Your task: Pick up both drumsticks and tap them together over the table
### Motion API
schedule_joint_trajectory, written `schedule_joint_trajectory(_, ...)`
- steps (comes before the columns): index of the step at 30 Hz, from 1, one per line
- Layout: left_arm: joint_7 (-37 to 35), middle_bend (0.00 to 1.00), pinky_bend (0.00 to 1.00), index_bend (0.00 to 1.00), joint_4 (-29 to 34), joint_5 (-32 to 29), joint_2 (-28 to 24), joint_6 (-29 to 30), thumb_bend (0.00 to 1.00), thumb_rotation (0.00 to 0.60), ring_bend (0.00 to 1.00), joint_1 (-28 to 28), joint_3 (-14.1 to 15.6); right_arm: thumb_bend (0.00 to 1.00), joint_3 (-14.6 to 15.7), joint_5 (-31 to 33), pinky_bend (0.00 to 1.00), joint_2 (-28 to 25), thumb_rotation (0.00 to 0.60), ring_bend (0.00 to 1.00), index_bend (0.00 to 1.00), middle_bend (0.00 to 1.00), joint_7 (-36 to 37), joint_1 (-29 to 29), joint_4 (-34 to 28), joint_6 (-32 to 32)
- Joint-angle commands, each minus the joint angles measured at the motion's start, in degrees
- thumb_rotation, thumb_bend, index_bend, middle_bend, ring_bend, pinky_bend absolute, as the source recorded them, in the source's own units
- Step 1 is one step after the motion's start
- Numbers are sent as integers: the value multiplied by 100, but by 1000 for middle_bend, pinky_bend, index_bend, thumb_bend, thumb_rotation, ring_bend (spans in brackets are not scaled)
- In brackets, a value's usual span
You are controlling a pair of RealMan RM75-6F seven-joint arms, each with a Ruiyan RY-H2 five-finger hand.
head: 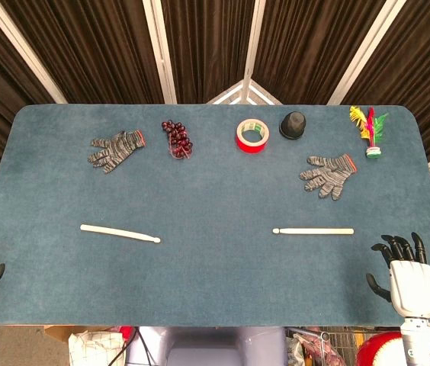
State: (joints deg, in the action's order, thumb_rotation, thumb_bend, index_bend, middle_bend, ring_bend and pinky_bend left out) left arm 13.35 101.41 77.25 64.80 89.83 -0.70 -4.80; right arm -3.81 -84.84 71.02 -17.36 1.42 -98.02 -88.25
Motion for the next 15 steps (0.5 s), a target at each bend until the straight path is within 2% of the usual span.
schedule_joint_trajectory(1,0,131,0,189,-1,5,3,9,372,600,0,-3,2,264,1,-4,12,2,600,190,376,245,0,-1,0,-4)
schedule_joint_trajectory(15,-28,138,0,189,-27,21,10,23,372,600,0,-7,5,264,2,40,12,44,600,191,376,245,9,47,21,103)
